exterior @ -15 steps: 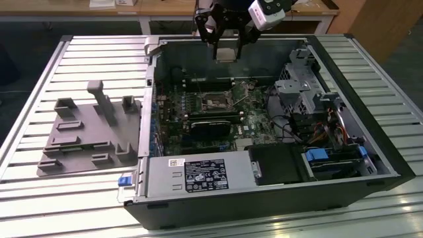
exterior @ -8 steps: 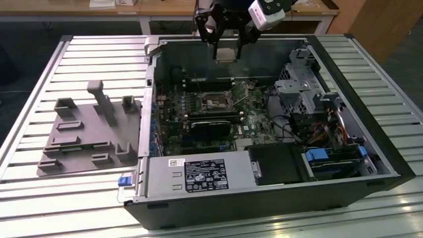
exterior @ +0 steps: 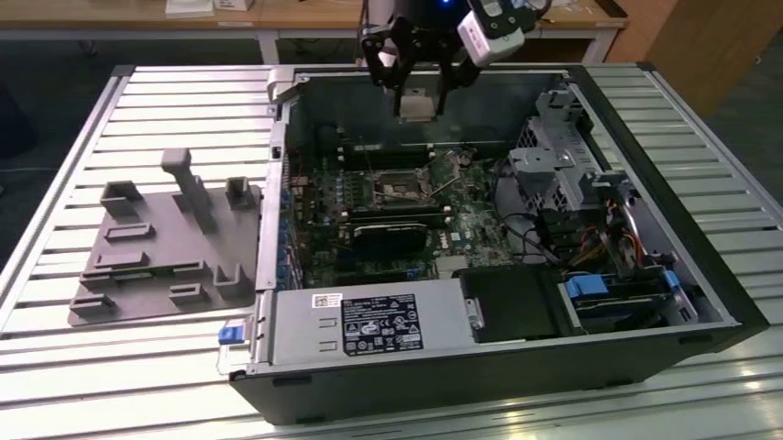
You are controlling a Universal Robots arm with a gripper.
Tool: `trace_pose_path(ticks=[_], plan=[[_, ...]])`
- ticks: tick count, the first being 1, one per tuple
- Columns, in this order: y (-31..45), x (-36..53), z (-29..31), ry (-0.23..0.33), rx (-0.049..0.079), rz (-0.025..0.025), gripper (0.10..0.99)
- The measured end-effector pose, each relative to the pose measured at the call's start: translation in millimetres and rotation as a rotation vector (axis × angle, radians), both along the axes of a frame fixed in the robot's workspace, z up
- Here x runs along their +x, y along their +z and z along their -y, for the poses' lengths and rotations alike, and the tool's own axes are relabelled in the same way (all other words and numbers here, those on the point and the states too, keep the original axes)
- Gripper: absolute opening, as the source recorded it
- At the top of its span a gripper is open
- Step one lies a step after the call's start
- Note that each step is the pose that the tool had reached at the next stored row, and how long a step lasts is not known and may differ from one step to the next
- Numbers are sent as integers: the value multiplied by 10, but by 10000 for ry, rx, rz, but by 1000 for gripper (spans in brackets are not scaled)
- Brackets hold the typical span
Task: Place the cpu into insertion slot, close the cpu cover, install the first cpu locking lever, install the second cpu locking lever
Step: 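Place the cpu into insertion slot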
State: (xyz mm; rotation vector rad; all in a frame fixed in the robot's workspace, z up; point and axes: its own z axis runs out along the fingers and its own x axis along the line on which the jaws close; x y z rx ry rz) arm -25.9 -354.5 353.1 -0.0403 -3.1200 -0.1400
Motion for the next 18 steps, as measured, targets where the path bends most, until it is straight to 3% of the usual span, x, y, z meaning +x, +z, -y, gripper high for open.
trace_pose_path(ticks=[8,18], plan=[[-118,-2,0,-332,-18,3,533],[-277,-2,0,-1853,-19,2,533]])
